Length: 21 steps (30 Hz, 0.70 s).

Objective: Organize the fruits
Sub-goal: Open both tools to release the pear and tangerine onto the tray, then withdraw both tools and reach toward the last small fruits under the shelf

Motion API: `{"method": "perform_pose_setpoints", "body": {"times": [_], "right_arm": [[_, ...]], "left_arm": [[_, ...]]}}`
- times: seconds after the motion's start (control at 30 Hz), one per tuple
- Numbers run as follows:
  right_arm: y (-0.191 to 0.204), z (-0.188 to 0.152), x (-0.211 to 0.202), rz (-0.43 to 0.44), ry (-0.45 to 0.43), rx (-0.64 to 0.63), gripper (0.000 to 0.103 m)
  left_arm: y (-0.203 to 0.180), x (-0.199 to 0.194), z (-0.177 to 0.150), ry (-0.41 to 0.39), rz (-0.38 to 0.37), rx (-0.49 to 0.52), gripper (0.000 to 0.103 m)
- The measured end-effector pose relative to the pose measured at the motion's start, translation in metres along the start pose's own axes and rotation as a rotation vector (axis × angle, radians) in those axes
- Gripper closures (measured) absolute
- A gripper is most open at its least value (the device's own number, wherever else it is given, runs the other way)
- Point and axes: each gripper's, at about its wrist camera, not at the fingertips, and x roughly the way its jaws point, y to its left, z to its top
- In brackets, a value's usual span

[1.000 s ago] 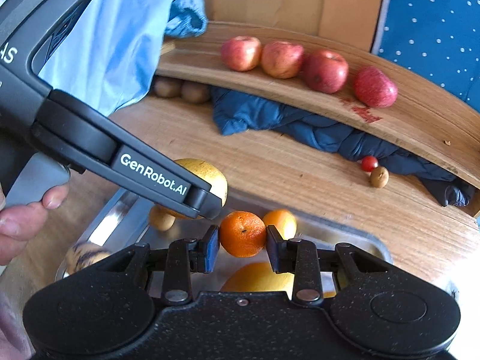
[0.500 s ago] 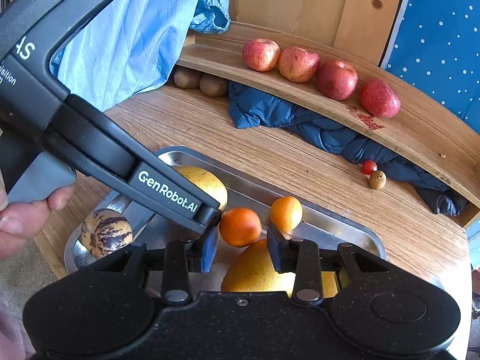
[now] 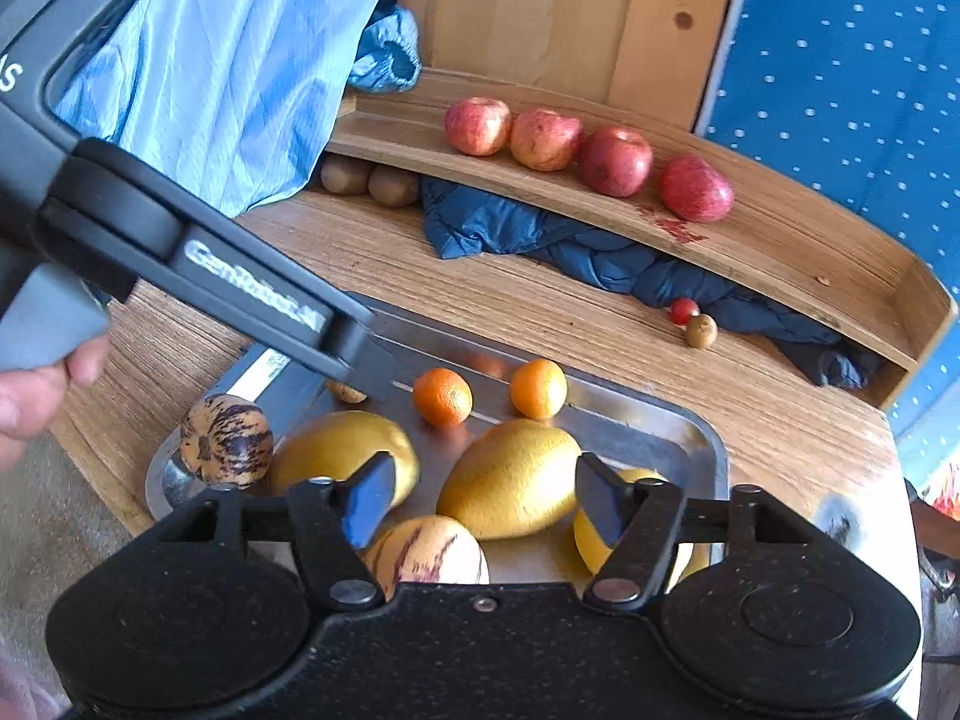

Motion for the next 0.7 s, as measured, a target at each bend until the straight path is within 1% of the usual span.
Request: {"method": "perform_pose_setpoints", "body": {"times": [0.03, 0.1, 0.2, 0.27, 0.33, 0.5, 0.57, 0.7], "right_arm": [[0.0, -0.003, -0.004, -0.002, -0.002, 0.011, 0.023], [0.001, -0.009, -0.011, -0.004, -0.004, 0.031, 0.018], [0.001, -0.017, -0.019, -0.002, 0.006, 0.069, 0.014], [0.0, -0.021, -0.023, 0.0, 0.013, 0.09, 0.012], [-0.001, -0.024, -0.027, 0.0, 0.02, 0.113, 0.005], [-0.003, -0.029, -0.032, 0.006, 0.049, 0.159, 0.002], [-0.004, -0.031, -0.032, 0.003, 0.067, 0.174, 0.002], [-0.006, -0.034, -0.034, 0.001, 0.077, 0.206, 0.001]], "left_arm": [[0.0, -0.004, -0.001, -0.01, 0.005, 0.0, 0.024], [0.001, -0.013, -0.006, -0.031, 0.02, -0.005, 0.019], [0.005, -0.027, -0.015, -0.06, 0.045, -0.001, 0.013], [0.006, -0.034, -0.023, -0.065, 0.064, 0.012, 0.009], [0.007, -0.04, -0.032, -0.061, 0.078, 0.025, 0.007], [0.008, -0.052, -0.054, -0.03, 0.107, 0.06, 0.001], [0.007, -0.055, -0.061, -0.015, 0.115, 0.078, 0.001], [0.005, -0.057, -0.074, 0.026, 0.133, 0.106, 0.001]]}}
